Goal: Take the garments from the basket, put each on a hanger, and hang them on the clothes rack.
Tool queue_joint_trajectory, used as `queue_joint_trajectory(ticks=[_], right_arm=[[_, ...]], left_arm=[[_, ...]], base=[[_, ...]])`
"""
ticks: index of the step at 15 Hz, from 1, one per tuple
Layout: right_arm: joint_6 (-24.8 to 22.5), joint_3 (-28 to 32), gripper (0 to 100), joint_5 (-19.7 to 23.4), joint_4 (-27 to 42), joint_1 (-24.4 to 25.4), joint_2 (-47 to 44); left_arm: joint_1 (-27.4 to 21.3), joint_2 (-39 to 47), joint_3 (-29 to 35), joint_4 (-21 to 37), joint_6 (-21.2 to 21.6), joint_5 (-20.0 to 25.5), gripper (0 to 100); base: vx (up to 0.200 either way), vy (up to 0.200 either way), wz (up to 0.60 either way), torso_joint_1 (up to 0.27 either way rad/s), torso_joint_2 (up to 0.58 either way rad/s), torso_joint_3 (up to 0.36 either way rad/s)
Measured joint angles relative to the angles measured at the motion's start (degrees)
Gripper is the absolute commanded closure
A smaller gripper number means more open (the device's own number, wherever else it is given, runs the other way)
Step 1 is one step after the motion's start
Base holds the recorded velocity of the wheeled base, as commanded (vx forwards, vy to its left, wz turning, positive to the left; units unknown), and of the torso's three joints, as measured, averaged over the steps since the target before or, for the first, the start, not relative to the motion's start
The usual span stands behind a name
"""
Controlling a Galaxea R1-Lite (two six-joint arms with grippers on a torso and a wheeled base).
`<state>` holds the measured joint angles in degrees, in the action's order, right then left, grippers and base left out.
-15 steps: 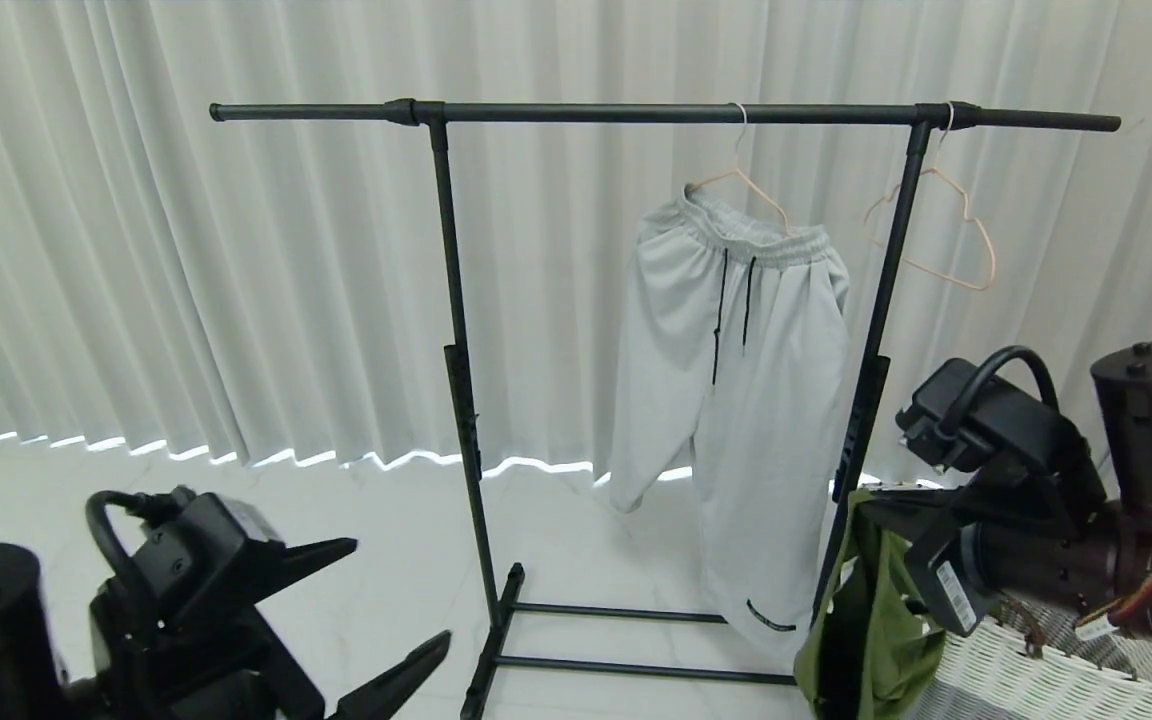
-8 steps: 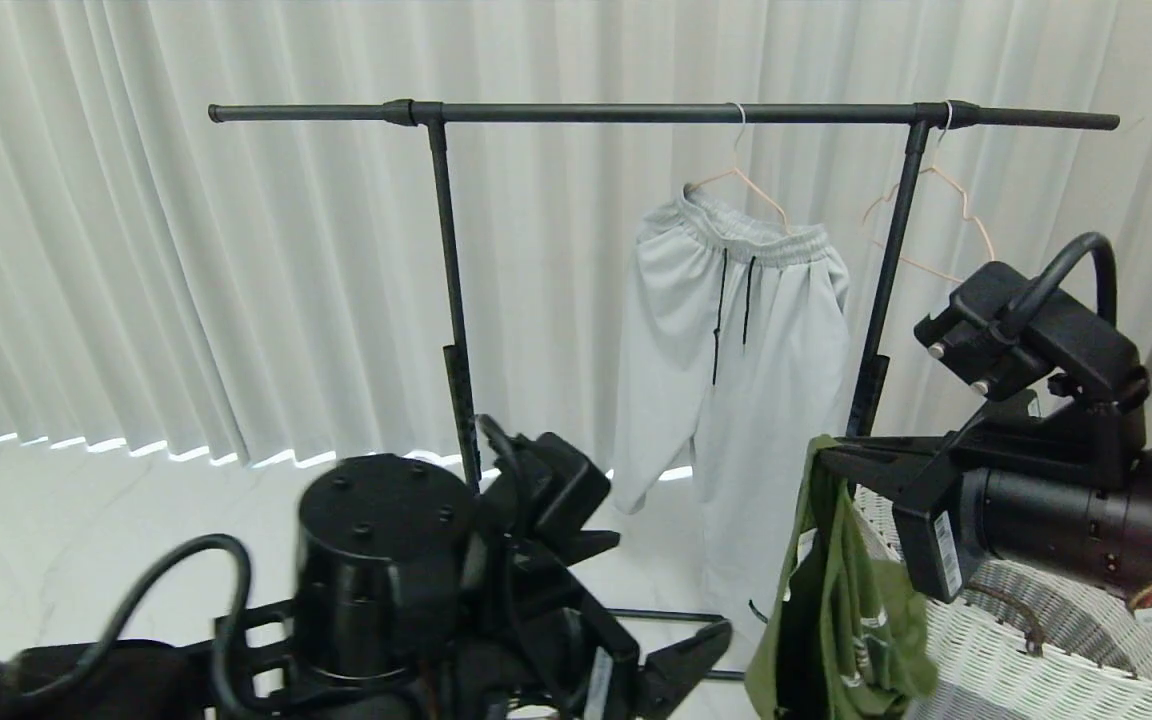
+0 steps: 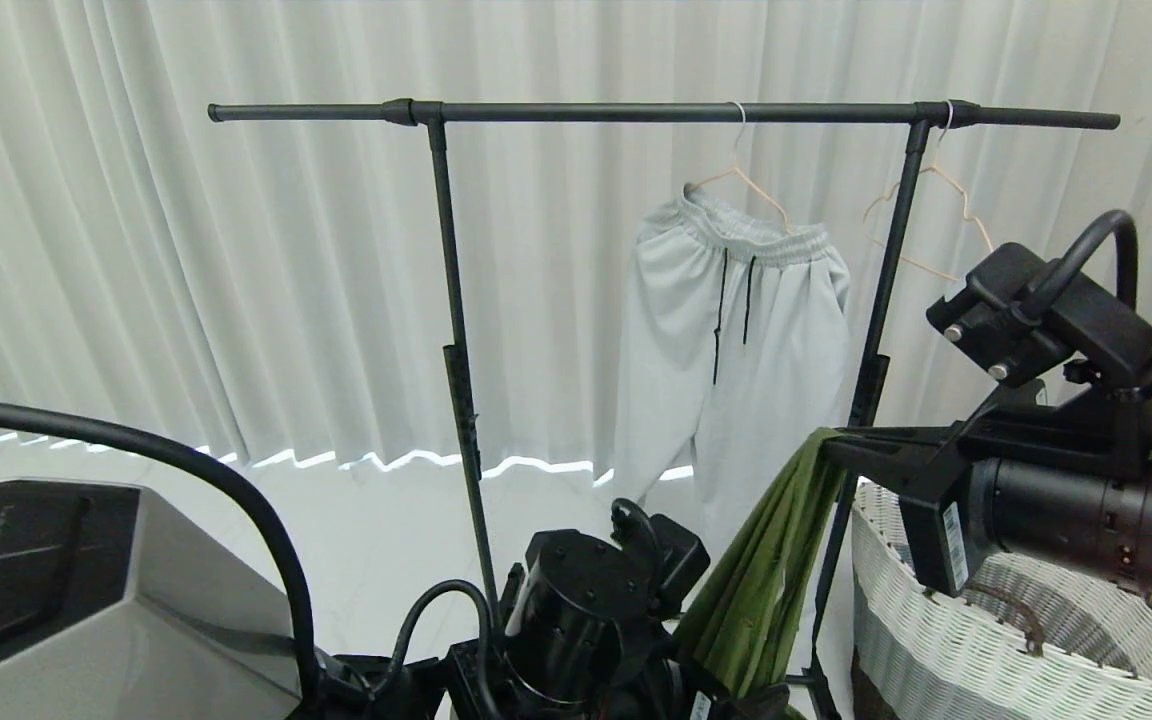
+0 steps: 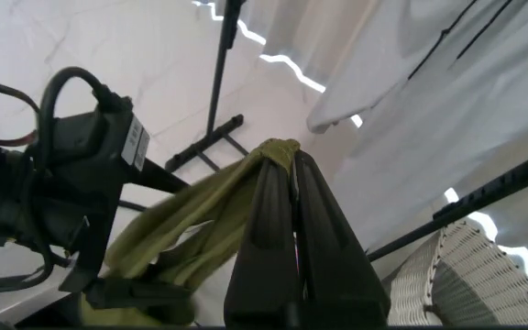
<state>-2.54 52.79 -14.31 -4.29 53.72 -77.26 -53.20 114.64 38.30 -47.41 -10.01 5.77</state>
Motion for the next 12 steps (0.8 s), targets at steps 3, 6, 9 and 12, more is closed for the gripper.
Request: queue_joint_trajectory(ticks=[3,6,9,12], right_arm=[[0.0,0.2,100,-0.07,0.02,2.54,-0.07],[0.0,0.29,100,-0.11,0.02,4.43,-0.27],[0.0,0.27,100,-0.11,0.0,4.68,-0.41],[0.0,0.0,100,-0.18,0.35,4.68,-0.51]], left_arm=[[0.04,-0.8,-3.17,-3.58,0.02,1.23,0],[0.06,-1.99,-4.18,-8.67,0.0,2.19,0],[0.87,-1.9,-4.44,-9.79,0.05,1.87,0],[1.9,1.1,-6.06,-9.72,0.88,-0.88,0]], base=[[0.0,0.0,0.0,0.0,0.0,0.0],[0.0,0.0,0.0,0.0,0.0,0.0],[0.0,0.0,0.0,0.0,0.0,0.0],[0.0,0.0,0.0,0.0,0.0,0.0]])
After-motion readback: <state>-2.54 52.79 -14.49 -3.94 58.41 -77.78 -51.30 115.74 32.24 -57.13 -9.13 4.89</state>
